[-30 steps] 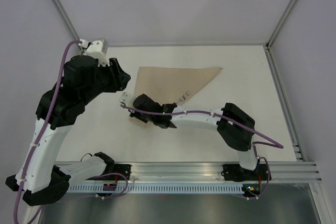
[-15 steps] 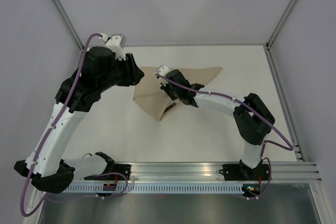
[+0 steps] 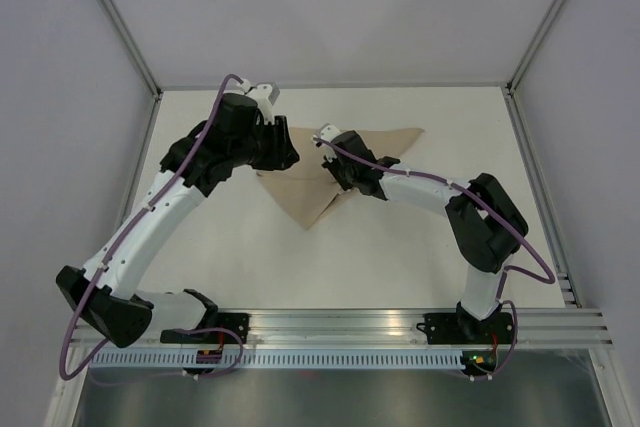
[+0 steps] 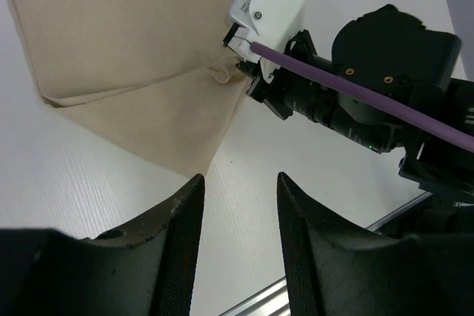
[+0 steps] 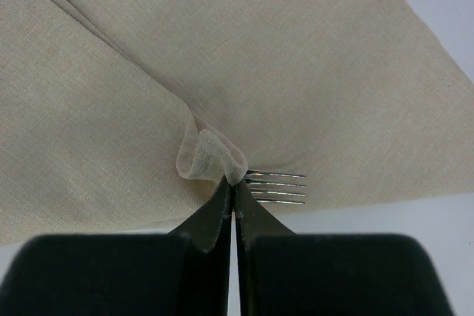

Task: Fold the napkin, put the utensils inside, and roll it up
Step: Fold the napkin

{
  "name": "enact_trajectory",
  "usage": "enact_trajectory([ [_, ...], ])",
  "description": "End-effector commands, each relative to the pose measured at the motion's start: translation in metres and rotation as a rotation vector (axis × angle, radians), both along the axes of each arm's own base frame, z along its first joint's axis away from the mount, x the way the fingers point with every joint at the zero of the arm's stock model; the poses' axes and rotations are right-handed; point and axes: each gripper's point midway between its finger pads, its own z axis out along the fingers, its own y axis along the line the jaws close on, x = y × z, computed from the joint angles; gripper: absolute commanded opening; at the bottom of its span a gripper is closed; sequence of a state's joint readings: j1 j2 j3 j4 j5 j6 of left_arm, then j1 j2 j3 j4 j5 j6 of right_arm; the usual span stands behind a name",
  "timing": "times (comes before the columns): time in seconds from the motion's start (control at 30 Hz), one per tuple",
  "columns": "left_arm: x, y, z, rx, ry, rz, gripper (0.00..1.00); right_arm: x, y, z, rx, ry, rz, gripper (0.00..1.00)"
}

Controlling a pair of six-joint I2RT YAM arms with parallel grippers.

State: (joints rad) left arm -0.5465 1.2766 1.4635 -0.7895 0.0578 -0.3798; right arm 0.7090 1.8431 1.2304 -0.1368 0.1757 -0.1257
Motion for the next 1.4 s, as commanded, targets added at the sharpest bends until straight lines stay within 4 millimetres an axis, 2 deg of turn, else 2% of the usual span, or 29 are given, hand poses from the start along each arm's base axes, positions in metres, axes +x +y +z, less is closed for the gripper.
enact_trajectory([
  [0.0, 0.009, -0.016, -0.017, -0.02, 0.01, -0.044, 0.49, 0.002, -0.003, -0.001, 0.022, 0.007, -0.018, 0.04],
  [0.37, 0.024, -0.037, -0.075, -0.008, 0.107, -0.073, 0.48, 0.005, -0.015, -0.012, 0.04, 0.05, -0.053, 0.04],
  [0.53, 0.028, -0.044, -0.108, 0.013, 0.167, -0.079, 0.48, 0.007, -0.023, -0.018, 0.044, 0.074, -0.07, 0.05],
  [0.57, 0.029, -0.045, -0.112, 0.016, 0.172, -0.08, 0.48, 0.007, -0.023, -0.019, 0.049, 0.08, -0.068, 0.09],
  [0.73, 0.033, -0.051, -0.137, 0.031, 0.211, -0.084, 0.48, 0.007, -0.027, -0.022, 0.063, 0.11, -0.076, 0.15],
  [0.8, 0.035, -0.053, -0.146, 0.041, 0.227, -0.086, 0.48, 0.01, -0.03, -0.018, 0.071, 0.113, -0.087, 0.25],
  [0.93, 0.038, -0.059, -0.159, 0.047, 0.245, -0.095, 0.48, 0.017, -0.037, -0.009, 0.102, 0.136, -0.111, 0.36],
  [1.1, 0.04, -0.067, -0.172, 0.051, 0.267, -0.11, 0.48, 0.04, -0.061, 0.015, 0.147, 0.127, -0.184, 0.48],
  [1.13, 0.04, -0.069, -0.174, 0.052, 0.272, -0.114, 0.48, 0.043, -0.064, 0.017, 0.157, 0.136, -0.193, 0.51],
  [1.17, 0.042, -0.072, -0.173, 0.046, 0.267, -0.117, 0.48, 0.05, -0.079, 0.016, 0.153, 0.145, -0.231, 0.52],
  [1.2, 0.043, -0.074, -0.174, 0.045, 0.27, -0.122, 0.48, 0.055, -0.081, 0.021, 0.179, 0.151, -0.225, 0.54],
  [1.33, 0.045, -0.084, -0.181, 0.052, 0.284, -0.14, 0.48, 0.07, -0.11, 0.017, 0.256, 0.215, -0.316, 0.55],
  [1.37, 0.046, -0.085, -0.182, 0.051, 0.283, -0.14, 0.48, 0.074, -0.125, 0.011, 0.277, 0.251, -0.345, 0.55],
])
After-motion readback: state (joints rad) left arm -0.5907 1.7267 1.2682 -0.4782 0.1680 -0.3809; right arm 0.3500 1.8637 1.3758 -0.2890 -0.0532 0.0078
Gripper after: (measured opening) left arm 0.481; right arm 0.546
